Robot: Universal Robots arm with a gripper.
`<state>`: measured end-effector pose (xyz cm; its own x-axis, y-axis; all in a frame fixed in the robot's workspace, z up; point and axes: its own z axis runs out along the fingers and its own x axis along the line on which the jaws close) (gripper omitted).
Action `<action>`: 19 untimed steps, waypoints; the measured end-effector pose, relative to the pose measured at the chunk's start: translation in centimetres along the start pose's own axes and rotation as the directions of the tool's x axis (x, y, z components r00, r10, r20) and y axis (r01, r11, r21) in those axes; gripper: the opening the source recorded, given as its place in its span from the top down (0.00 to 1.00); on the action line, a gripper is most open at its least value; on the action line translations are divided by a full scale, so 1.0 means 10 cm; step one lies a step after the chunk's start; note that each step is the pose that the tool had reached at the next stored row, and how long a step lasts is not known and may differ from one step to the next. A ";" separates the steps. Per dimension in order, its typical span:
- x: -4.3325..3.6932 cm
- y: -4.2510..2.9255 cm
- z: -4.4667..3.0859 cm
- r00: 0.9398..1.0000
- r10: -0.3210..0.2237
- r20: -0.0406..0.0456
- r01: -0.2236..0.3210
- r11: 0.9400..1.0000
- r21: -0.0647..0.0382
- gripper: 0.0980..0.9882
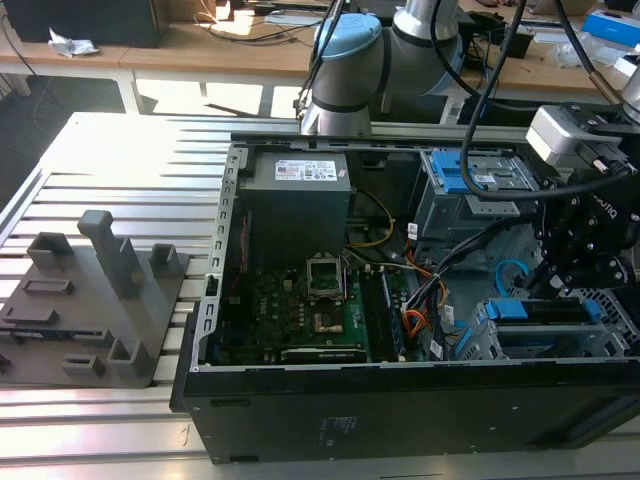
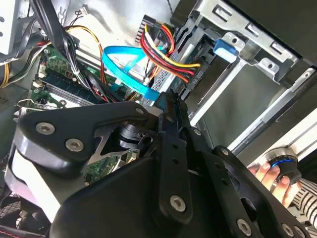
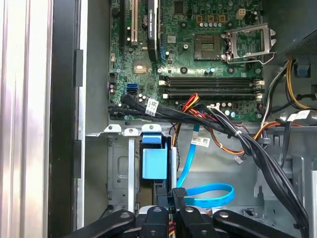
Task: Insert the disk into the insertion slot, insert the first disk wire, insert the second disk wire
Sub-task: 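Insert the second disk wire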
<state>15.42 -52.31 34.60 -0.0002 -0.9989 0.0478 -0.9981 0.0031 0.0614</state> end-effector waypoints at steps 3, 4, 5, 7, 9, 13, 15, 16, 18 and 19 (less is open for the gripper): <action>0.026 -0.034 0.000 1.000 0.006 0.000 -0.006 1.000 0.000 0.93; 0.039 -0.046 -0.001 1.000 0.008 0.000 -0.008 1.000 -0.001 0.93; 0.046 -0.054 0.000 1.000 0.010 0.001 -0.010 1.000 -0.001 0.93; 0.056 -0.066 0.001 1.000 0.012 0.001 -0.012 1.000 -0.001 0.93; 0.061 -0.069 0.001 1.000 0.015 0.001 -0.015 1.000 -0.001 0.93; 0.069 -0.071 0.005 1.000 0.016 0.000 -0.016 1.000 -0.001 0.93; 0.071 -0.071 0.010 1.000 0.016 -0.001 -0.016 1.000 -0.001 0.93; 0.071 -0.071 0.016 1.000 0.016 -0.001 -0.016 1.000 -0.001 0.93; 0.071 -0.072 0.027 1.000 0.016 -0.006 -0.016 1.000 -0.001 0.93; 0.070 -0.072 0.031 1.000 0.016 -0.007 -0.016 1.000 -0.001 0.93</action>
<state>16.12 -53.03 34.28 -0.0162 -0.9983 0.0560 -0.9979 0.0197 0.0617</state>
